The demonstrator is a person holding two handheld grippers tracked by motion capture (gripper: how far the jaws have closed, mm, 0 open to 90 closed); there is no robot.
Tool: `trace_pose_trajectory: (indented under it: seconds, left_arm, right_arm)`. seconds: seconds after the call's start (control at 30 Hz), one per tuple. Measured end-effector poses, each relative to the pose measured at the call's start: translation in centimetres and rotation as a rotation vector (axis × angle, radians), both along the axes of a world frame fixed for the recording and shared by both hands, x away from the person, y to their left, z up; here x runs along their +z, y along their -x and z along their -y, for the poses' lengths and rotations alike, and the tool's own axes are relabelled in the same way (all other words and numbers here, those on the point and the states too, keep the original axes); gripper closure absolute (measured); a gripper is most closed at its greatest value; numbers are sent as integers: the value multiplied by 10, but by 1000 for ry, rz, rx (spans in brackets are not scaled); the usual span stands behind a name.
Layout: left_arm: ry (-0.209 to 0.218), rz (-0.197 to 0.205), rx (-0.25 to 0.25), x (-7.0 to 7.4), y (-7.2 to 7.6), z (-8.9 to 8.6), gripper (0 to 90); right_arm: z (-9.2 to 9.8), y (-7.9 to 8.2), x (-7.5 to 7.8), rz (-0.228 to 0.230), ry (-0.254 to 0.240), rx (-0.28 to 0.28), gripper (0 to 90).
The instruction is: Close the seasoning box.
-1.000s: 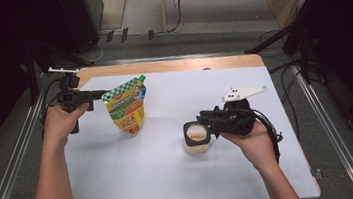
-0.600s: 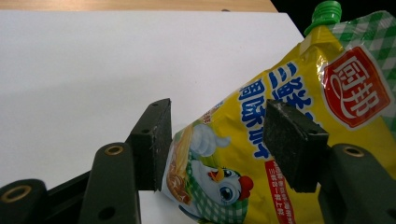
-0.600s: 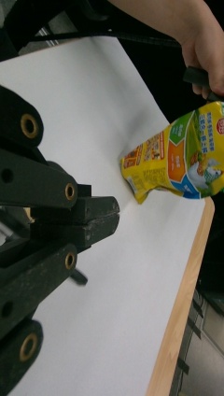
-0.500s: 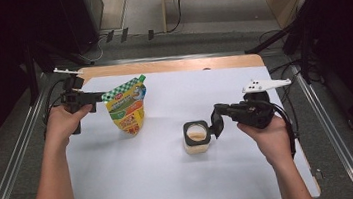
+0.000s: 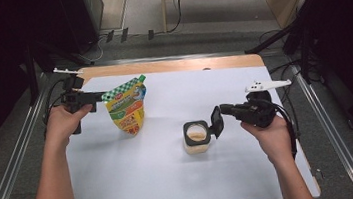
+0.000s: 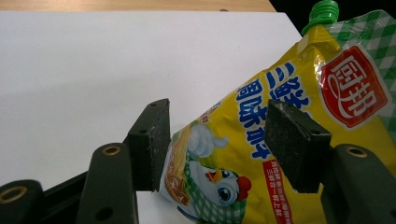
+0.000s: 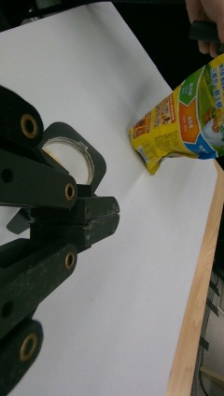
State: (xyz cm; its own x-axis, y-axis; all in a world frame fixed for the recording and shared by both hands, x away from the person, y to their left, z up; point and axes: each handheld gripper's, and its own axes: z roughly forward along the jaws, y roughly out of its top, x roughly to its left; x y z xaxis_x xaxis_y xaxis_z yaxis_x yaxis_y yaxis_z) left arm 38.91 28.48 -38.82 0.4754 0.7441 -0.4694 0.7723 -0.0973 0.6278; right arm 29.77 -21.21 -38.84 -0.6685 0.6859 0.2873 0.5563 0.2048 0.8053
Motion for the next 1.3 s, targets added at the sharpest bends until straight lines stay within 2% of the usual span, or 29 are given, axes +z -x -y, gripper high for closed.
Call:
trace_pose_trajectory:
  seconds: [0.23, 0.53, 0.87, 1.3]
  left_arm:
    - [1, 3, -1, 0, 0, 1, 418]
    - [10, 14, 4, 1, 1, -1, 412]
    - [0, 2, -5, 0, 0, 1, 409]
    - [11, -5, -16, -1, -1, 3, 409]
  right_arm:
    - [-5, 1, -2, -10, -6, 3, 900]
    - [-18, 1, -6, -12, -5, 40, 900]
    - [-31, 3, -11, -17, -6, 75, 900]
    - [-51, 5, -21, -15, 11, 120, 900]
